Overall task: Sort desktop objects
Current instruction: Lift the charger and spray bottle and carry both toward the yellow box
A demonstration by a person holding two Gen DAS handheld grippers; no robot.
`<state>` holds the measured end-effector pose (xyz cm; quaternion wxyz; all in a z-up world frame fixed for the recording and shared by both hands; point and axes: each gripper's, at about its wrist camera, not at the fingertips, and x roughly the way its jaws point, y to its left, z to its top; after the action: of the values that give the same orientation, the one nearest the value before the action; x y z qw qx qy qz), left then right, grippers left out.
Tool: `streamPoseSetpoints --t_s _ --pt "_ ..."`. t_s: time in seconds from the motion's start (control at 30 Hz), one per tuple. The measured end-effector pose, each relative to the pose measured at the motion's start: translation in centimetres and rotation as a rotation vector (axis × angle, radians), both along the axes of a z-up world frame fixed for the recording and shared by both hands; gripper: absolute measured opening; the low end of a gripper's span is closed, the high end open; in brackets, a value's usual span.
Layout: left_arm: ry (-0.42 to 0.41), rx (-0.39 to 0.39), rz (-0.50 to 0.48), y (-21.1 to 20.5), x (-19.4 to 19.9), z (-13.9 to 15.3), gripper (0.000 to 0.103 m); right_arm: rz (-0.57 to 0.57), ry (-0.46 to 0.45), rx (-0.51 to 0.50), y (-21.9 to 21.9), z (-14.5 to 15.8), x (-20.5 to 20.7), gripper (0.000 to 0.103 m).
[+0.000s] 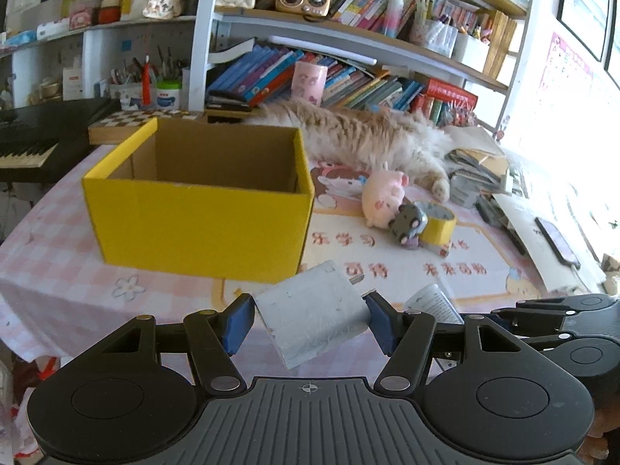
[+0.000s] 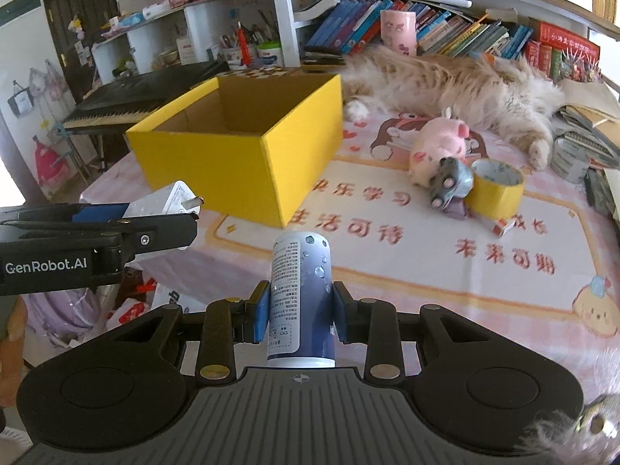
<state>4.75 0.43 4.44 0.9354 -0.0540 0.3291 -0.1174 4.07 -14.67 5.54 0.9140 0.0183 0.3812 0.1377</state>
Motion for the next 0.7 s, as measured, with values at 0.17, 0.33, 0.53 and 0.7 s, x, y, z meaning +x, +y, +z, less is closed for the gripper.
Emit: streamPoseSetpoints --t_s 0.17,0.33,0.53,0.7 --pt "0.021 0.016 -0.016 1.7 -1.6 -0.5 0.064 -0.010 0.013 0.015 2.3 -0.7 -1.6 0.030" --pt "0.036 0.028 -0.017 3.3 -2.9 -0.8 0.064 -0.007 0.025 0.030 4.1 -1.3 -2.5 0.030" --pt "0.039 0.030 -0.004 4.7 -3.7 -0.9 0.064 0.022 0.033 0.031 6.0 -1.4 -2.7 0.030" --pt "0.035 0.035 -0.006 5.3 -3.9 -0.9 0.064 0.039 0.032 0.025 7.2 -1.5 -2.8 0.030"
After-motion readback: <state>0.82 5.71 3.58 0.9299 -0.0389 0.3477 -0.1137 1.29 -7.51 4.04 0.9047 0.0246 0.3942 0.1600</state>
